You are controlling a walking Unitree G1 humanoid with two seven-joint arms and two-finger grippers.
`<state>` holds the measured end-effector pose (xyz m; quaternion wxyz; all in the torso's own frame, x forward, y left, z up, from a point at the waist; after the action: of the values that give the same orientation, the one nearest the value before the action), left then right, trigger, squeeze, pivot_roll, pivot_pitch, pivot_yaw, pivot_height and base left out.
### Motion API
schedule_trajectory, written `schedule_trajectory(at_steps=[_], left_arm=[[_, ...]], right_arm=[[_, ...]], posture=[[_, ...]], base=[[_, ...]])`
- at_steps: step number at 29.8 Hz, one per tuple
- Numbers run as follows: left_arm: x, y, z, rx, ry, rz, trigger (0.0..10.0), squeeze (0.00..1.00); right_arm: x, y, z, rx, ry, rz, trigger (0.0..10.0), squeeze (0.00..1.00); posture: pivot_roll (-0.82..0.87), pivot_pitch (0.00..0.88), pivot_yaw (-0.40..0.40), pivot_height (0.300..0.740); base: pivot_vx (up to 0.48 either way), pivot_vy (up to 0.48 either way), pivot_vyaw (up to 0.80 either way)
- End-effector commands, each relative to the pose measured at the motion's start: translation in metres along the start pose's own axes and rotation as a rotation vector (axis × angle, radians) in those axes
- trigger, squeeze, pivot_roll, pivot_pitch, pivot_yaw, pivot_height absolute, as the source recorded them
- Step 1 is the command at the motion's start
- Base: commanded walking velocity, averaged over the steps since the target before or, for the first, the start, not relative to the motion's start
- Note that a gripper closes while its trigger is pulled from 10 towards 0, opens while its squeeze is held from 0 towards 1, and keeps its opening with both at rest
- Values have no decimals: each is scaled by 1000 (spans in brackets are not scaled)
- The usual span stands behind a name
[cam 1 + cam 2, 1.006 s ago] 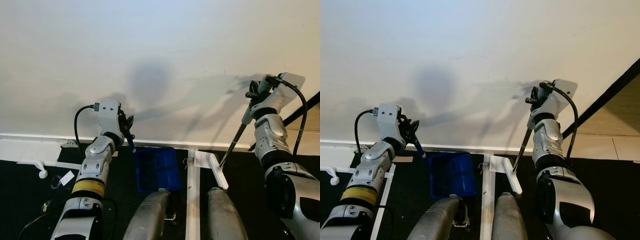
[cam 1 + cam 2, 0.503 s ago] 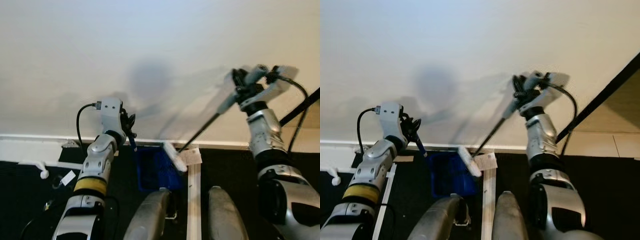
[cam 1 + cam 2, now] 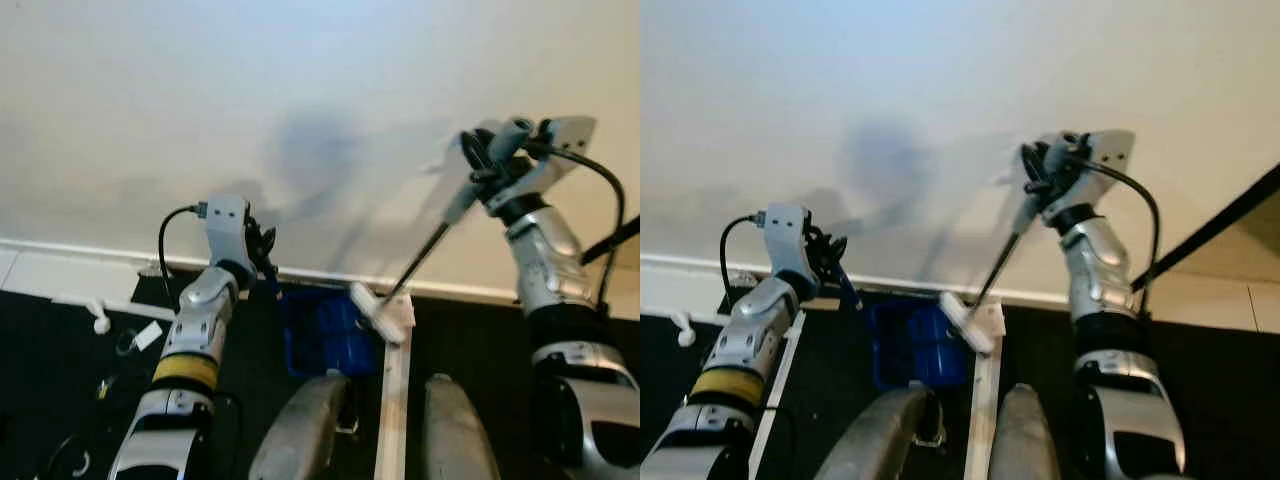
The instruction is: Sweep floor
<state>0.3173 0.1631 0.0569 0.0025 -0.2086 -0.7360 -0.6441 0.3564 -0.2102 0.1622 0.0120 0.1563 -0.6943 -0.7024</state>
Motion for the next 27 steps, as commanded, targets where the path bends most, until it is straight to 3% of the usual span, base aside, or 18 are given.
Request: schedule_trajectory(at_steps=[1, 3, 7, 13, 18, 27], left_arm=[[2, -35, -16, 101, -63, 125, 10000, 0], [0, -34, -17, 98, -69, 126, 10000, 0], [0, -33, -18, 97, -72, 125, 10000, 0], [-3, -27, -19, 91, -87, 116, 10000, 0], [2, -25, -17, 88, -91, 109, 10000, 0], [14, -28, -14, 88, -89, 119, 10000, 0]], right_arm=[[2, 32, -20, 90, -97, -91, 10000, 0], [13, 28, -30, 161, -173, -39, 10000, 0], [19, 22, -34, 176, -207, -11, 10000, 0], [29, -24, -31, 246, -287, 106, 10000, 0], [25, -39, -23, 224, -334, 119, 10000, 0], [9, -37, -21, 176, -424, 89, 10000, 0]], posture=[[-91, 177, 83, 740], [-95, 180, 89, 740], [-95, 181, 93, 740], [-81, 189, 103, 740], [-37, 217, 118, 740], [21, 240, 123, 740]], base=[[0, 0, 0], [0, 0, 0], [0, 0, 0], [0, 0, 0], [0, 0, 0], [0, 0, 0]])
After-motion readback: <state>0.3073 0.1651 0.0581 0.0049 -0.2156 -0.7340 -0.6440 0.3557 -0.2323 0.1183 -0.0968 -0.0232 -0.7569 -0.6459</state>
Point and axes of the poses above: a point about 5 cm out from each wrist's last joint towards the gripper, its own x axis pointing back from the gripper into the wrist, its own y axis along the axis of the wrist's last joint, z = x × y, the point moved 1 cm from there along -x, pointing out of the wrist towards the gripper, and after that the axes turned 6 degrees about x, right-handed, at the moved point
